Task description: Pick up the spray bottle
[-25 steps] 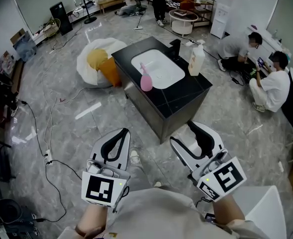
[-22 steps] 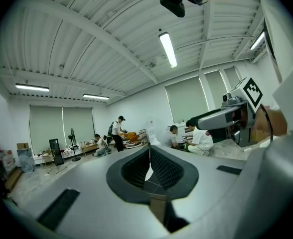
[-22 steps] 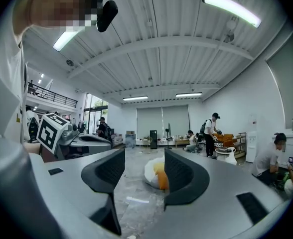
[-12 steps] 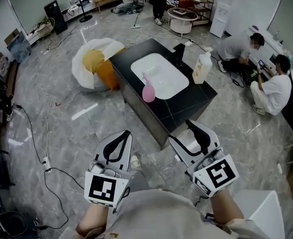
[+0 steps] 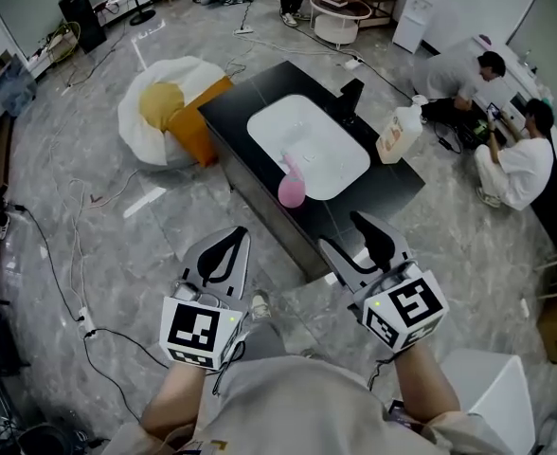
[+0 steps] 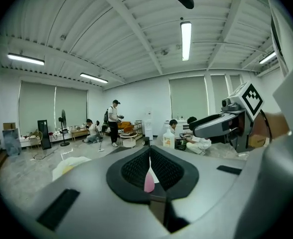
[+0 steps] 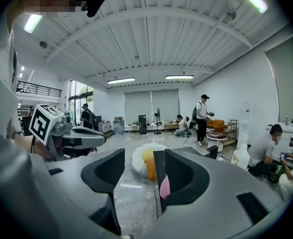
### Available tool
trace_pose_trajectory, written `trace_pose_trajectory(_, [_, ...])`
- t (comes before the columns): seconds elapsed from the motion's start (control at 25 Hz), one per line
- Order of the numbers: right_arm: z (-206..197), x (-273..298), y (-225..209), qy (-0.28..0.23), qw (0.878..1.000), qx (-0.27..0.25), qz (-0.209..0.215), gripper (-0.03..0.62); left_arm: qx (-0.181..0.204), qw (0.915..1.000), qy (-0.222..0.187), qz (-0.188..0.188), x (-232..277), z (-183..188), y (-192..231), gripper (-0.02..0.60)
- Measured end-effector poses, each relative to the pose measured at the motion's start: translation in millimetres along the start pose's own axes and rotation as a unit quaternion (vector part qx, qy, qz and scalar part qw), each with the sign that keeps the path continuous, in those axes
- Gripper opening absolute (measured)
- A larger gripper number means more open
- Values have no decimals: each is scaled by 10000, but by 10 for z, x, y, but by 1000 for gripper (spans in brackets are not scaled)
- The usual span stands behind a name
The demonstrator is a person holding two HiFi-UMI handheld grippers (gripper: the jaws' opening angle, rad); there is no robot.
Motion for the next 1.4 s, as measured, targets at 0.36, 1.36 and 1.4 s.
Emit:
trace_pose_trajectory(0.36, [-384, 1074, -243, 669, 9969, 330, -259, 262, 6, 9981, 415, -458, 612, -376, 692, 23])
trace_pose_trajectory(1.36, [-1529, 2297, -888, 1903, 9799, 539, -243, 268, -361, 9848, 1549, -704, 1670, -1250, 1098, 23])
trace_pose_trajectory(1.4, [-1564, 2319, -905, 1936, 9793, 543, -214, 268, -372, 9842, 1582, -700, 1693, -1278, 1085, 25])
Point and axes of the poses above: the fingertips, and each gripper's own axes: x forward along the fingers, y to its left, z out of its top, the point moved 3 cm from there along -x, backward along the fingers, and after that the axes turned 3 degrees about -x, right-handed, at the moved point
